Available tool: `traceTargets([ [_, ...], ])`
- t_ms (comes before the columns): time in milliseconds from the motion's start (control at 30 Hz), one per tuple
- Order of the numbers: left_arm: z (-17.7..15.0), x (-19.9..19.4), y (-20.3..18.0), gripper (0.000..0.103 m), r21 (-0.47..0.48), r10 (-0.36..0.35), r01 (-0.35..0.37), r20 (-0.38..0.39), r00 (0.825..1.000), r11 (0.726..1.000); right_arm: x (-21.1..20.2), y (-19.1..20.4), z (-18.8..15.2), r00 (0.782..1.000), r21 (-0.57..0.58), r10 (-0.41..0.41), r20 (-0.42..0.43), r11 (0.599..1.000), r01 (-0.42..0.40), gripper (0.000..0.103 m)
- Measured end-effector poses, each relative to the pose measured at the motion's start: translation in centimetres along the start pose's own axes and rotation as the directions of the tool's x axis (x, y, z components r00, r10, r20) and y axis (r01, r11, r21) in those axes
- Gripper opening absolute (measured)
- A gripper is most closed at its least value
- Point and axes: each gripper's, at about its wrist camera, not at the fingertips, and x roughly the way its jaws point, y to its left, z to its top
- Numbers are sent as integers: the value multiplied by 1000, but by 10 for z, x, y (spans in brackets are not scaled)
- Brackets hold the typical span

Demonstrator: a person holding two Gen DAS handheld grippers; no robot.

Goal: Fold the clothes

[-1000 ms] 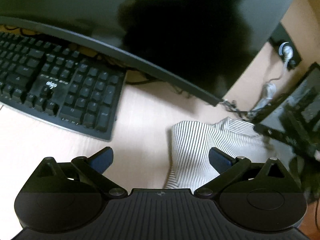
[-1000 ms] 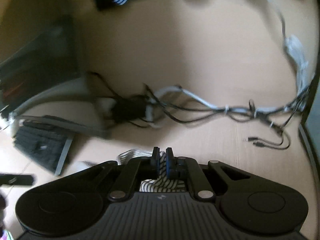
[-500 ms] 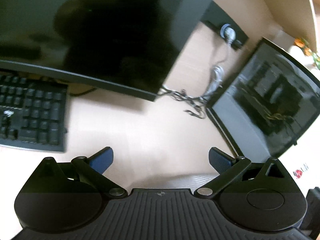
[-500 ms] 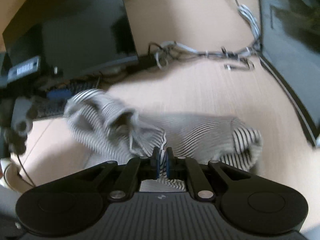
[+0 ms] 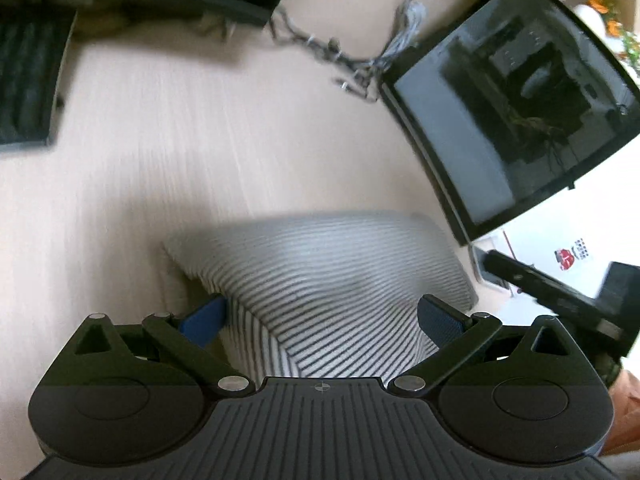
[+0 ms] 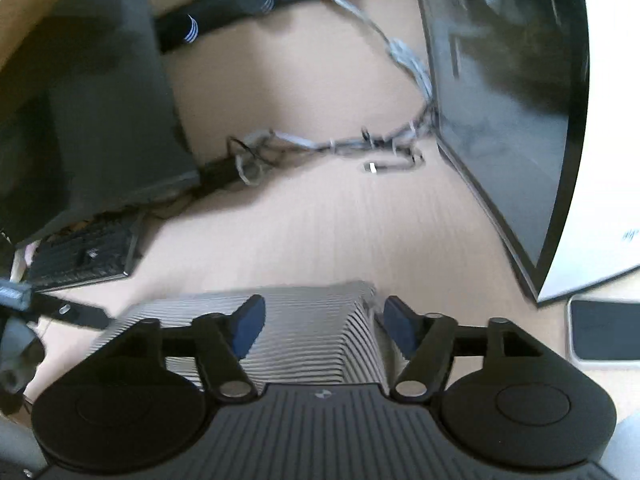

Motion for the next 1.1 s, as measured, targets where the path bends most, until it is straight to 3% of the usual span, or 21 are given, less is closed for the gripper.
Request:
traceTargets([
  [133, -1, 20, 11, 103, -83, -10, 7, -38, 999, 997, 42, -7, -12, 991, 25, 17, -134, 1000, -14, 71],
  [167, 0, 24, 14, 103, -100, -15, 12, -38, 999, 995, 50, -7, -14, 987, 29, 36, -154, 999, -32, 58],
  [200, 1, 27, 16, 103, -111, -15, 12, -32, 999, 994, 57, -5, -13, 986, 12, 43, -164, 999, -41, 54],
  [367, 22, 43, 23, 102, -140, 1, 4, 40, 999, 990, 90, 4, 7, 980, -36, 92, -178, 994, -100, 45],
  [500, 64, 64, 27, 100, -136, 73, -55, 133, 988, 989, 128, -3, 38, 986, -43, 89, -141, 994, -96, 45],
  [600, 96, 76, 32, 92, -142, 147, -122, 185, 972, 982, 164, -10, 67, 990, -43, 84, -113, 995, -90, 45],
  [733, 109, 62, 35, 90, -138, 227, -201, 211, 951, 970, 186, -19, 93, 995, -120, 44, -92, 991, -55, 59],
  [767, 107, 56, 34, 90, -133, 229, -204, 212, 950, 970, 188, -21, 98, 996, -149, 28, -88, 988, -41, 70],
  [867, 99, 40, 33, 92, -123, 200, -178, 204, 958, 976, 177, -33, 98, 997, -239, -30, -78, 971, 11, 84],
  [967, 91, 36, 29, 95, -117, 129, -108, 193, 973, 987, 161, -45, 93, 993, -262, -101, -69, 962, 80, 84],
  [1033, 88, 40, 27, 95, -114, 103, -83, 182, 978, 990, 145, -52, 91, 995, -206, -90, -44, 975, 79, 82],
  [1100, 87, 49, 29, 95, -123, 126, -107, 163, 978, 987, 136, -55, 91, 999, -120, -29, -27, 992, 26, 81],
])
